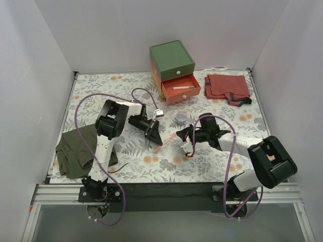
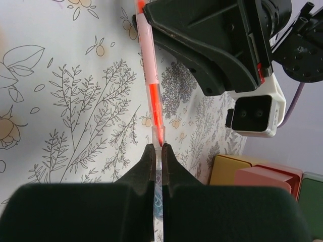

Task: Sort the stationery into containers
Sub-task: Close the pen cap on the pen.

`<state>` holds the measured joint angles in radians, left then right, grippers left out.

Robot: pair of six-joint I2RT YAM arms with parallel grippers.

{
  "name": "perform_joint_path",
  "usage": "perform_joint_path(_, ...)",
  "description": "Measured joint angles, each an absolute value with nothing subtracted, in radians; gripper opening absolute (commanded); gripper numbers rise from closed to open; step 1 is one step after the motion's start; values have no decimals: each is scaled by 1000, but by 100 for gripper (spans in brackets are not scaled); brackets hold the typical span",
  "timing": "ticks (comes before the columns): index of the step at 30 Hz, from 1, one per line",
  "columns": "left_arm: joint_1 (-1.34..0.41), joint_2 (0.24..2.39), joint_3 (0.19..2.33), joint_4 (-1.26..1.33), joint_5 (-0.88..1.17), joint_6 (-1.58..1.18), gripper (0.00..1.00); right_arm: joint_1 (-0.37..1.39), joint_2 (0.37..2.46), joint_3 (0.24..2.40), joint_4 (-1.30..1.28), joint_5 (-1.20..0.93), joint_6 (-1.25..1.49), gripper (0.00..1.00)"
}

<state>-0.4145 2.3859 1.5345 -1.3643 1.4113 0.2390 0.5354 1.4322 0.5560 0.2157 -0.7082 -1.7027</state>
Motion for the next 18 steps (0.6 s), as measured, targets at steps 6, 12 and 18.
perform_joint_path(6,-414,2419,1616,-1376,1413,192,0,540,1433,568,198,-653,-1758,1)
perform_joint_path(12,-406,2455,1706,-1382,1403,127,0,568,1446,607,150,-549,-1824,1)
perform_joint_path(18,-400,2507,1773,-1385,1396,70,0,598,1459,635,101,-450,-1833,1)
